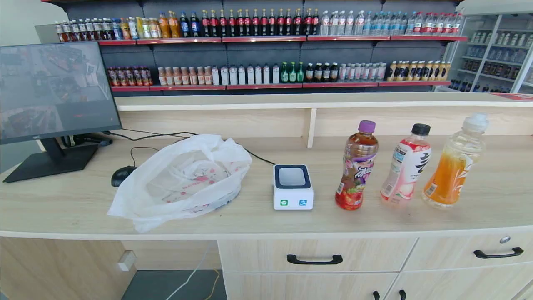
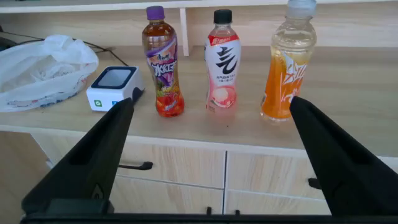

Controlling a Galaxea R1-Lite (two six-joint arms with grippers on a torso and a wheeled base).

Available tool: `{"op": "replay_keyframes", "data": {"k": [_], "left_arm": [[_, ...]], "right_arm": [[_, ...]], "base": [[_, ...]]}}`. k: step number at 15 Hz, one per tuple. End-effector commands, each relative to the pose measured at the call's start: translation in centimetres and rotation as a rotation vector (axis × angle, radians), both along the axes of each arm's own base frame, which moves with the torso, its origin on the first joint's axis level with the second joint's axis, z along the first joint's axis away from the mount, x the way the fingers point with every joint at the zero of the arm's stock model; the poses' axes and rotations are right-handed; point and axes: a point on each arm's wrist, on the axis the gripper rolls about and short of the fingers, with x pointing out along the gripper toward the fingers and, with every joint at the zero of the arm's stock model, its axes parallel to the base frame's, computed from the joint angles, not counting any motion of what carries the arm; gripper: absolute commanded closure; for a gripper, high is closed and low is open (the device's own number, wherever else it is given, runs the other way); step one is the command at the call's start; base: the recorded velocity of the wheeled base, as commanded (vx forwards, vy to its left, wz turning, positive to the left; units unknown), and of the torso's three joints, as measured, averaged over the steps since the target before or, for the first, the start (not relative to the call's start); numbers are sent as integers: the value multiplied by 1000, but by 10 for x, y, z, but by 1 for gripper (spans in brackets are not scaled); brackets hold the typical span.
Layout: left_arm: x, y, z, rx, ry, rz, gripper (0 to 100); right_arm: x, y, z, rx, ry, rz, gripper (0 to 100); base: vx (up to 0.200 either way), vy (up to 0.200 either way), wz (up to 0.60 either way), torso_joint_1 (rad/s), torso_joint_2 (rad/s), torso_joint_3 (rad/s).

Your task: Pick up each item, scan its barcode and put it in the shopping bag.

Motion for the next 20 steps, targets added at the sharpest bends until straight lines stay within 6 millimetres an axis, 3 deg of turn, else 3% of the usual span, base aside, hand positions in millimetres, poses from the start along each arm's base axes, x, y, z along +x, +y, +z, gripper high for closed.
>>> {"op": "replay_keyframes", "data": {"k": [1,2,6,10,12,20], "left_arm": [[0,0,0,0,-1,0,0],[0,0,0,0,-1,0,0],[0,0,0,1,-1,0,0],[0,0,0,3,-1,-1,0],[0,0,0,1,1,0,0],[0,0,0,3,-1,0,0]], "right_arm": [[36,6,12,-10,84,40,0],[45,7,17,-11,102,43,0],[82,23,2,-59,180,177,0],[137,45,-24,-55,140,229,0],[151,50,-32,-40,73,235,0],[144,76,-44,-6,125,309,0]], "base": [[0,0,0,0,0,0],[0,0,0,0,0,0],[0,0,0,0,0,0],[0,0,0,0,0,0],[0,0,0,0,0,0],[0,0,0,0,0,0]]}}
